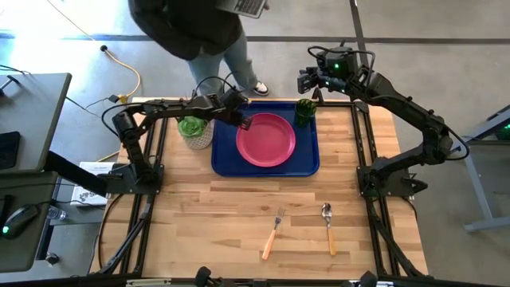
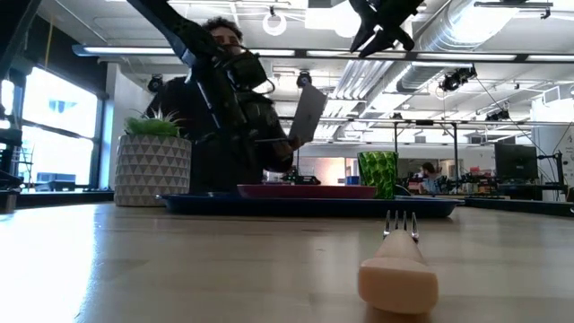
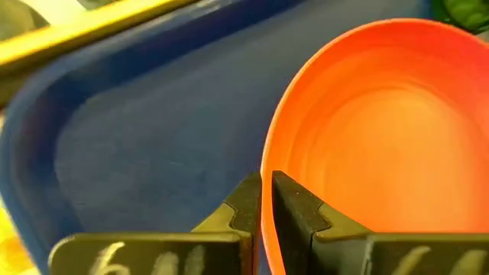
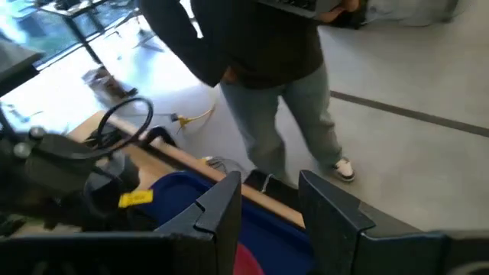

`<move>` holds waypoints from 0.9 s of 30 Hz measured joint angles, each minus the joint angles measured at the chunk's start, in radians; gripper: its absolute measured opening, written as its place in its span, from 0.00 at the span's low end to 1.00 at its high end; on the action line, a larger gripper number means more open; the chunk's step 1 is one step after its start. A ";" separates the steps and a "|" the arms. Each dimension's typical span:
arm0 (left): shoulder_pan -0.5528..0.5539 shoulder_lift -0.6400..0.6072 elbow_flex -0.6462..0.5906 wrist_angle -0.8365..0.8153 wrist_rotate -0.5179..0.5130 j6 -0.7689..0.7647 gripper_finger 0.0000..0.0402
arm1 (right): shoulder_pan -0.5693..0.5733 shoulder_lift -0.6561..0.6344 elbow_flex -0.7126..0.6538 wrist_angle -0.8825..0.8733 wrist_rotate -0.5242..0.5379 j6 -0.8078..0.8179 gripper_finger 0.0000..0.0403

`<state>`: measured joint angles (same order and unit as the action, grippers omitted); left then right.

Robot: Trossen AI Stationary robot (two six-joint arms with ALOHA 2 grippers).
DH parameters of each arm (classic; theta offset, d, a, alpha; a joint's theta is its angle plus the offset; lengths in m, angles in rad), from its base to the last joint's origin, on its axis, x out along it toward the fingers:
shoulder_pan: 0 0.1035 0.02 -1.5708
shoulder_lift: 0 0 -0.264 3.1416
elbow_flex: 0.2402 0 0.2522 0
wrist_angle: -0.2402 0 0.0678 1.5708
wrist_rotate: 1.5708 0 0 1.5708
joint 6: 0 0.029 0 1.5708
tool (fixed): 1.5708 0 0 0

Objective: Pick and place plate/cup/fork/spoon on tray
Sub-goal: Put the pink plate on the blue serving tray to the bottom left of the green cup, then put the orange spoon on the blue serving tray to the left side of the pink plate

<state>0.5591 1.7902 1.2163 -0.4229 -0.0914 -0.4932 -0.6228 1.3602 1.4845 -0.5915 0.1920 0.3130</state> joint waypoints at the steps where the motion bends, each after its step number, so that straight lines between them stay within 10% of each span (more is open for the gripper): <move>1: 0.000 -0.012 0.000 -0.005 0.000 0.006 0.06 | 0.000 0.000 0.000 -0.001 -0.023 0.001 0.31; 13: -0.011 -0.206 0.000 -0.026 0.030 0.123 0.06 | 0.076 -0.018 0.000 -0.224 -0.245 0.190 0.31; 27: -0.052 -0.421 0.001 -0.040 0.065 0.308 0.06 | 0.401 -0.019 0.000 -0.509 -0.201 0.650 0.31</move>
<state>0.5074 1.3690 1.2169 -0.4633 -0.0265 -0.1850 -0.2221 1.3415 1.4845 -1.1001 -0.0091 0.9628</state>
